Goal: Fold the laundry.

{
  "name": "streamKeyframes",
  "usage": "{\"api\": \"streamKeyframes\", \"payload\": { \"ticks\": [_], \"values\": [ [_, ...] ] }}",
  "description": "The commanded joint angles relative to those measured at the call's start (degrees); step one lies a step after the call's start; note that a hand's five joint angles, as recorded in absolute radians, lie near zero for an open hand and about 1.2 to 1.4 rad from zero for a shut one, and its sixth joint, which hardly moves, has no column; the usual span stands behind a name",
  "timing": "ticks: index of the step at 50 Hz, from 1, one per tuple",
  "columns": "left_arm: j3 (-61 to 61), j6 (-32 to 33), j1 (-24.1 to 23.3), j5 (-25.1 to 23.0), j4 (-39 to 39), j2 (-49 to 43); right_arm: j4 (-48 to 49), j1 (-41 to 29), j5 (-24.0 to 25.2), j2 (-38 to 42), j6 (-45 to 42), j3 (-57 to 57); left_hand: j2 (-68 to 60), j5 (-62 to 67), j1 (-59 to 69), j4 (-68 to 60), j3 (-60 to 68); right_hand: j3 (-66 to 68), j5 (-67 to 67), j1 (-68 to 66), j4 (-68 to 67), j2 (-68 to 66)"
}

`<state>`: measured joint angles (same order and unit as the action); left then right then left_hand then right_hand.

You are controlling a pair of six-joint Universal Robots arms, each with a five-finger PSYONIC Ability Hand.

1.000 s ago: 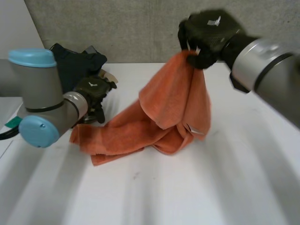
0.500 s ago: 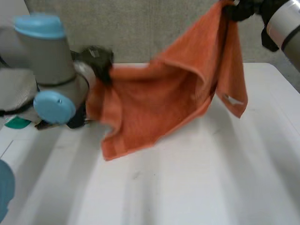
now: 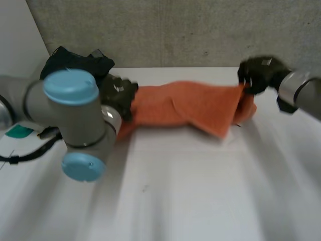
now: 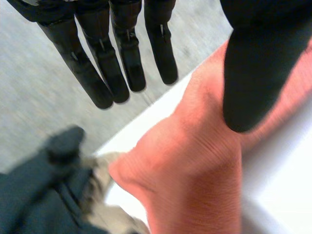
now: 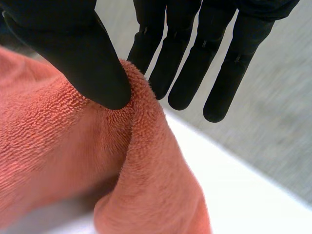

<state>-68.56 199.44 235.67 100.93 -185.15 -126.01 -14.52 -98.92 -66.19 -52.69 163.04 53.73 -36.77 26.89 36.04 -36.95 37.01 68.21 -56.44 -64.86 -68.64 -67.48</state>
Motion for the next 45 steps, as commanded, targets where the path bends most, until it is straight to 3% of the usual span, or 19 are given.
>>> {"api": "streamKeyframes", "payload": {
  "ticks": [1,2,8,10,17,26,37,45],
  "values": [
    [-0.7,-0.3,-1.2,1.5,3.9,-3.1,-1.7,-0.7,-4.5,7.1,-11.2,0.2,8.4,-8.5,-7.6,8.5,-8.6,11.8,-13.6,-15.1,-11.4,-12.5],
    [-0.5,-0.4,-0.7,1.7,5.1,-2.6,-1.7,-0.7,-6.2,7.2,-11.6,-0.4,12.1,-12.2,-11.3,12.2,-12.3,11.8,-13.5,-15.1,-11.3,-12.5],
    [-1.7,-1.9,1.5,1.6,8.5,2.1,-1.5,-1.3,-9.7,4.0,-9.2,-0.1,19.5,-19.6,-18.8,19.7,-19.7,-29.0,27.3,25.7,29.5,28.3],
    [-3.4,-3.0,3.2,1.6,9.3,4.6,-1.5,-1.6,-10.4,1.7,-8.4,1.4,20.5,-20.6,-19.8,20.7,-20.7,-36.1,34.4,32.8,36.6,35.4],
    [-9.0,-3.9,8.0,-0.6,8.9,9.5,-2.1,-2.9,-10.5,-6.5,-9.9,9.6,21.7,-21.8,-20.9,21.9,-21.9,-38.7,36.9,35.3,39.1,38.0],
    [-11.1,-3.7,14.6,-11.5,8.6,5.4,-1.5,-6.2,-10.2,-14.5,-16.9,27.7,19.2,-19.3,-18.4,19.3,-19.4,-37.3,35.6,34.0,37.8,36.6],
    [-4.2,-3.6,16.8,-20.9,9.3,-4.3,13.7,-7.0,-10.3,-8.9,-12.1,32.7,17.0,-17.1,-16.3,17.2,-17.2,-31.5,29.7,28.1,31.9,30.7],
    [0.0,-3.7,15.4,-20.7,12.1,-7.4,17.2,-7.3,-10.7,-4.7,-10.8,30.8,11.1,-11.2,-10.4,11.3,-11.3,-31.1,29.4,27.8,31.6,30.4]
  ]
}}
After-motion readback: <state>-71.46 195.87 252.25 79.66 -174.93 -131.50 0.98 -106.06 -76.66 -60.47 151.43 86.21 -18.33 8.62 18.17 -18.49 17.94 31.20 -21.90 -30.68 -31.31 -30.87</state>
